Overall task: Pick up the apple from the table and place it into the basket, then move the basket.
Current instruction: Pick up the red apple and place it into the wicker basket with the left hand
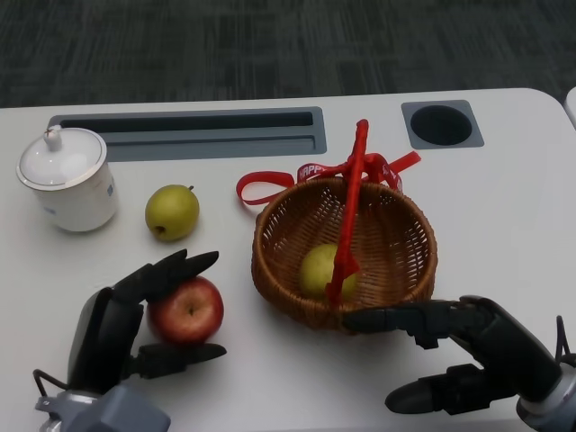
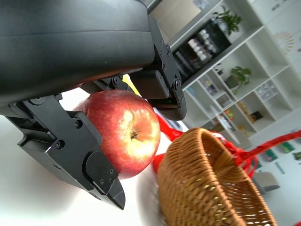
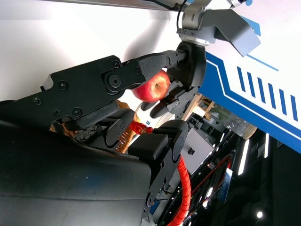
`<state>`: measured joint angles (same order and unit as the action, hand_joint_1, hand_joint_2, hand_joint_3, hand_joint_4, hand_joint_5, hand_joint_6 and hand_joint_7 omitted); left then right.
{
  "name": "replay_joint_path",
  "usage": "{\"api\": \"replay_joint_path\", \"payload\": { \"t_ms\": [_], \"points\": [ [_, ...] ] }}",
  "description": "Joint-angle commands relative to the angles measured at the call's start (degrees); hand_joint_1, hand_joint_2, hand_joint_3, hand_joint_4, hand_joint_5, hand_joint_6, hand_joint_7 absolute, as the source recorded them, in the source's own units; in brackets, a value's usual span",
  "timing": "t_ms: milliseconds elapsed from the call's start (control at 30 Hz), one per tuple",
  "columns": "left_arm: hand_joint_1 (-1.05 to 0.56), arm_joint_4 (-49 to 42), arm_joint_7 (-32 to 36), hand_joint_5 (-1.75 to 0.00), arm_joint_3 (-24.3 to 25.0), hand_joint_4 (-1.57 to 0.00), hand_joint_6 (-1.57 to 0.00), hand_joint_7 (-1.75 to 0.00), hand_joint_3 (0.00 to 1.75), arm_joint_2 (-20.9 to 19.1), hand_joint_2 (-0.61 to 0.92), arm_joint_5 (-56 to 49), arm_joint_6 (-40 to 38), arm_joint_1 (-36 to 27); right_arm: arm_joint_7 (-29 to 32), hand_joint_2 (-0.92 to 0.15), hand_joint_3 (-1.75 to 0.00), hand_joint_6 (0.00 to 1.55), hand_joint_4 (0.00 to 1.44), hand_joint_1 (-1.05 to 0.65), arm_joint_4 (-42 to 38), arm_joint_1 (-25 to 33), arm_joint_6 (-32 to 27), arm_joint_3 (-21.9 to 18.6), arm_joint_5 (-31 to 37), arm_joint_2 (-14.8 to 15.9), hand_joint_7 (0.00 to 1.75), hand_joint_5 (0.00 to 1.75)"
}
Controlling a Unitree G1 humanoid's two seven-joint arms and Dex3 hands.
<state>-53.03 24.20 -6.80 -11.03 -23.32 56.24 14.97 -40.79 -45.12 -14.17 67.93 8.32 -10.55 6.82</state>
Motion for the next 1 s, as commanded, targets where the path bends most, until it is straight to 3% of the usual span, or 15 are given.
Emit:
{"api": "replay_joint_path", "payload": {
  "t_ms": [33, 500, 1000],
  "points": [
    [-0.03, 3.6, 1.2, -0.04, 1.0, -1.23, -1.12, -0.02, 0.0, -0.4, 0.8, 0.3, 3.6, 0.0, 0.5, -0.85, 0.0, 0.7, 0.79, -0.51, 0.2, 0.1, 0.0, -0.1, 0.2, 0.5, 0.0, 0.0],
    [-0.09, 19.9, -5.8, -0.02, 2.0, -1.25, -1.14, -0.01, 0.0, 1.9, 0.79, 4.8, 4.2, 3.4, 1.0, -0.86, 0.0, 0.7, 0.79, -0.52, 0.2, 0.2, -0.5, -0.1, 1.1, 0.4, 0.0, 0.0],
    [0.05, 11.7, -13.3, -0.02, 1.0, -1.28, -1.16, -0.01, 0.0, 6.3, 0.76, 7.6, 0.8, 12.6, 2.2, -0.87, 0.0, 0.7, 0.79, -0.53, 1.7, 1.5, -0.5, 0.2, 1.7, 0.3, 0.0, 0.0]
  ]
}}
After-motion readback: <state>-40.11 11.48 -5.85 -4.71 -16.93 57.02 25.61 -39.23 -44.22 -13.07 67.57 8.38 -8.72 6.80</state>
